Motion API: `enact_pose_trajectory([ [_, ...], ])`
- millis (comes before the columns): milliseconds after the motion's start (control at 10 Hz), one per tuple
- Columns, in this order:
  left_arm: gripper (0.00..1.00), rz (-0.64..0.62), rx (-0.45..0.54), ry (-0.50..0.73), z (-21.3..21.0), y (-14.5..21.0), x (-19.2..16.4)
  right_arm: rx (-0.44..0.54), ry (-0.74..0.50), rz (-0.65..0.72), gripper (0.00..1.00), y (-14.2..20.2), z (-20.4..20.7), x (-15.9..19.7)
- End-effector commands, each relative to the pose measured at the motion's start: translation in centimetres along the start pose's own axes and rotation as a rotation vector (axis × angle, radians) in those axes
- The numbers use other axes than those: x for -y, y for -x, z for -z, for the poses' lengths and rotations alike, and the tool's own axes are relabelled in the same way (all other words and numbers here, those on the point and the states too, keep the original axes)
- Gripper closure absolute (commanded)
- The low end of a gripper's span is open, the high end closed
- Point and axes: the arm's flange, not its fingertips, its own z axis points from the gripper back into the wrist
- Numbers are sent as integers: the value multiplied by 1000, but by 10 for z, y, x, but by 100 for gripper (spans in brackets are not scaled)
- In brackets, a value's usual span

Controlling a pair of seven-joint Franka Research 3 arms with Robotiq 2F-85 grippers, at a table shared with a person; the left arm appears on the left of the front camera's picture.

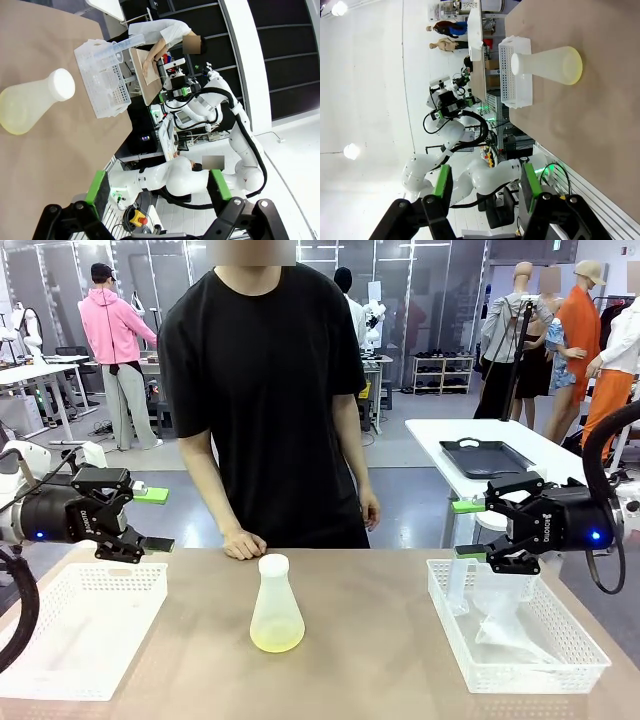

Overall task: Prepare the solutions needed for the experiment.
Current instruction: When the human places the Big flask in the center of the table, pick up the Big flask and place it in the left Organizing basket.

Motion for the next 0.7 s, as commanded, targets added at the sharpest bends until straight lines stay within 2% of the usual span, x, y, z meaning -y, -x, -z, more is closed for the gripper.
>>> enact_pose_trajectory([
  [0, 0, 53, 13, 41, 20, -12, -11, 3, -14, 2, 30, 0, 0, -1],
  [300, 0, 240, 40, 75, 47, -25, -22, 3, -14, 2, 30, 0, 0, -1],
  [500, 0, 477, 34, 71, 58, -39, -38, 3, -14, 2, 30, 0, 0, -1],
  [600, 0, 523, 31, 71, 65, -46, -47, 3, -14, 2, 30, 0, 0, -1],
])
